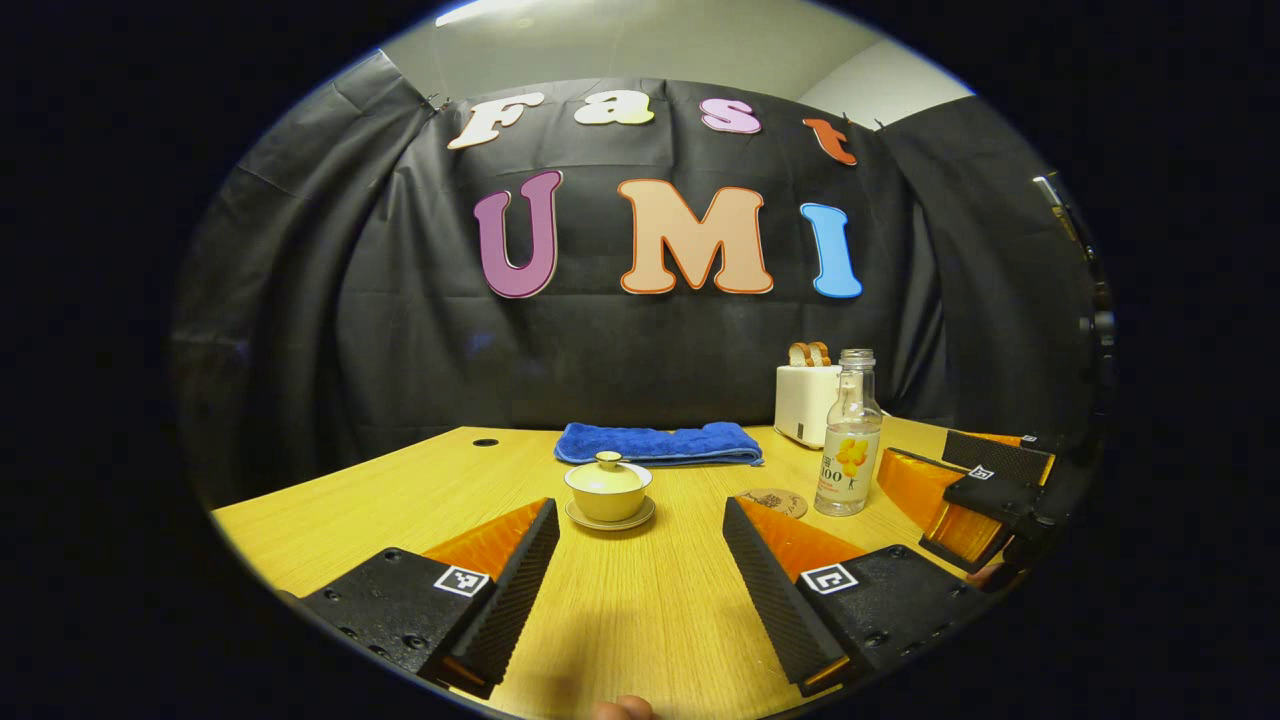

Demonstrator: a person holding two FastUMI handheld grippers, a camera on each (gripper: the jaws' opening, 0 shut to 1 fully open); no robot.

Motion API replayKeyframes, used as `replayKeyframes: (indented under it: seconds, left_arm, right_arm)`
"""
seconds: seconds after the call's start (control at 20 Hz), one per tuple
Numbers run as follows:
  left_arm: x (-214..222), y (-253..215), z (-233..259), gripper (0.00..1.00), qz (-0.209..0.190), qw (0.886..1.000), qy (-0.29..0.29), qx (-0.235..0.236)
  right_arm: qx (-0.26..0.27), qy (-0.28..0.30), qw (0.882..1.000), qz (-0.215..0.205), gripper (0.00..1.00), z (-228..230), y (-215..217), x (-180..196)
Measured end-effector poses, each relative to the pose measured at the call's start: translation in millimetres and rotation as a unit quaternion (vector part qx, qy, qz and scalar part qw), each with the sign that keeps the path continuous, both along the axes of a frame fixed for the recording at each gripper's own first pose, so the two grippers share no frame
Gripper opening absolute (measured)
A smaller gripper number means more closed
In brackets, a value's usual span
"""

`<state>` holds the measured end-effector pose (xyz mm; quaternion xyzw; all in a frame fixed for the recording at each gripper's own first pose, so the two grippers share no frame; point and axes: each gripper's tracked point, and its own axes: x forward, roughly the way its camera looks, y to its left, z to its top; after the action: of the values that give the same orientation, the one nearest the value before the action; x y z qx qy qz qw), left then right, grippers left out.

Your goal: Open the teacup lid with one hand, grasp the water bottle and pour water into the teacup with the other hand; after pouring, place the water bottle on the coaster and then close the teacup lid.

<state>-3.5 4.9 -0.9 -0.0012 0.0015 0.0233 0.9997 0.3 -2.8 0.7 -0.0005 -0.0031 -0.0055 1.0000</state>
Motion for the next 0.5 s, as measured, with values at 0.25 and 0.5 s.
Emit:
replayKeyframes:
  seconds: [0.25,0.5]
  left_arm:
    - [1,1,0,0.96,0.005,1.0,0.0,0.0]
    - [21,4,1,0.96,0.003,1.0,-0.001,0.002]
  right_arm:
    - [0.0,0.0,1.0,0.005,0.99,1,2,0]
    - [0.001,0.002,1.0,0.017,0.99,0,1,2]
